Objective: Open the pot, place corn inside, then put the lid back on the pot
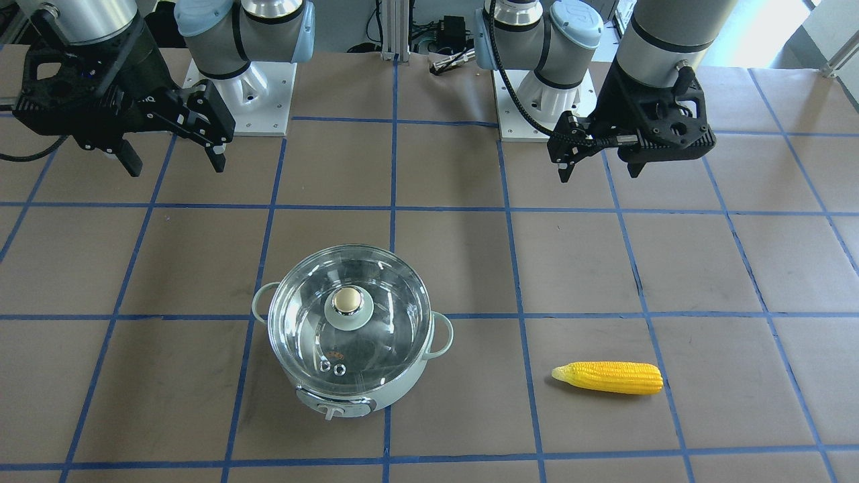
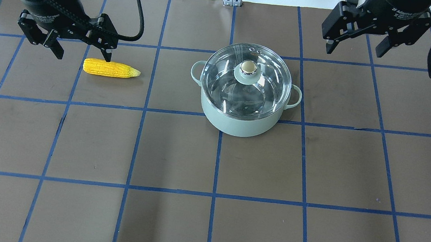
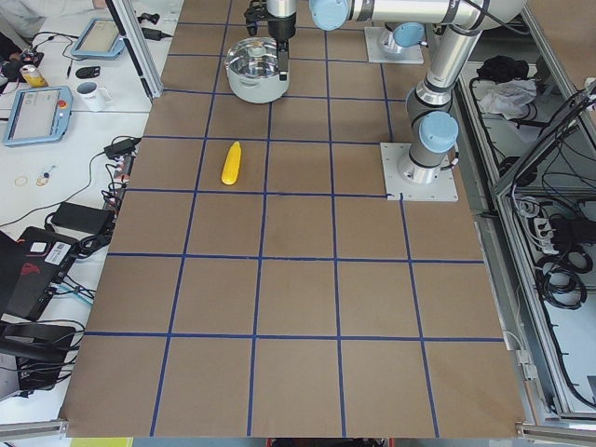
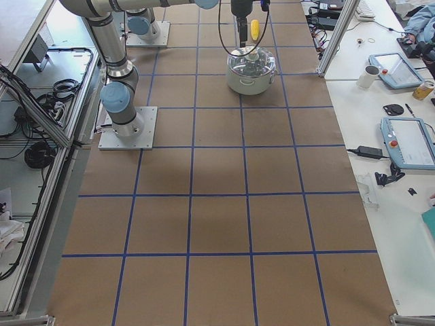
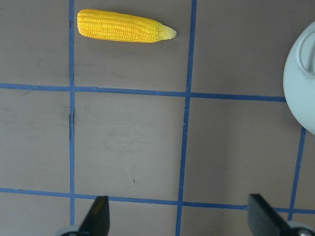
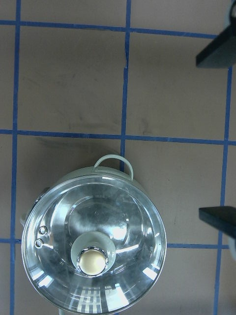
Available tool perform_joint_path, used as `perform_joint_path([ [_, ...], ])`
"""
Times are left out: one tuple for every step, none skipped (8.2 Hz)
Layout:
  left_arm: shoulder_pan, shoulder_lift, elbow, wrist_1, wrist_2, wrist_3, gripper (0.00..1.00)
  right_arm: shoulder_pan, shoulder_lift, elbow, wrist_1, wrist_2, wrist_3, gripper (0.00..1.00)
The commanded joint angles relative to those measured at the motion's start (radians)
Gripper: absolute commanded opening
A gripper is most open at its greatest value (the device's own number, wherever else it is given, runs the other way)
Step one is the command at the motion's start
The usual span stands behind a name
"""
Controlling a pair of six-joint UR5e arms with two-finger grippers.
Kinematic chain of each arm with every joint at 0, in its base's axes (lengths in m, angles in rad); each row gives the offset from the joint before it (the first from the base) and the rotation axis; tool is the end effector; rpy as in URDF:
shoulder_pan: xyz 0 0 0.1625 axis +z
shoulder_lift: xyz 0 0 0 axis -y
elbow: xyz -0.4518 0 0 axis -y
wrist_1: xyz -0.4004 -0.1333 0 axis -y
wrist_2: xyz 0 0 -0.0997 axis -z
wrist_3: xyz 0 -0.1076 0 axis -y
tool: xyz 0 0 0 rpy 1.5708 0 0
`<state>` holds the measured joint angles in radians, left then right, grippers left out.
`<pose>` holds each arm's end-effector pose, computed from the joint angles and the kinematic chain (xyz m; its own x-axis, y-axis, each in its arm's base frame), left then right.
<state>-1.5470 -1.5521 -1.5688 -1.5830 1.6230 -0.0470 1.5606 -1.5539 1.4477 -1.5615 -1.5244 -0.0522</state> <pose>-0.1159 -0.4954 0.5159 -0.9961 -0.0711 -0.0517 -0.0707 0.9974 -0.0109 0.1330 -0.5168 0.5593 -0.9981 -0.0462 -0.0411 -0.0420 0.9942 -0.0990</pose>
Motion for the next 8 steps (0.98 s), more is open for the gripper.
perform_joint_path([
  [0.001,0.003,-0.005,-0.002,0.001,0.001,1.00,-0.016,0.000,0.002,-0.002,0.000,-0.024,1.00],
  [0.001,-0.002,-0.005,0.003,-0.005,0.001,1.00,-0.027,0.000,0.006,-0.003,-0.002,-0.059,1.00],
  [0.001,-0.005,-0.005,0.003,-0.006,0.003,1.00,-0.033,0.000,0.008,-0.003,-0.002,-0.084,1.00],
  [0.001,-0.008,-0.005,0.006,-0.008,0.001,1.00,-0.039,0.000,0.010,-0.002,-0.002,-0.084,1.00],
  [0.016,-0.011,0.006,0.021,-0.006,-0.014,1.00,-0.042,0.000,0.010,-0.002,-0.002,-0.086,1.00],
  [0.021,-0.019,0.007,0.102,-0.003,-0.028,1.00,-0.042,0.000,0.010,-0.002,0.001,-0.086,1.00],
  [0.025,-0.028,-0.008,0.179,-0.003,-0.107,1.00,-0.042,0.000,0.010,0.001,0.003,-0.078,1.00],
  [0.036,-0.039,-0.008,0.187,-0.003,-0.281,1.00,-0.042,0.000,0.010,0.001,0.003,-0.077,1.00],
])
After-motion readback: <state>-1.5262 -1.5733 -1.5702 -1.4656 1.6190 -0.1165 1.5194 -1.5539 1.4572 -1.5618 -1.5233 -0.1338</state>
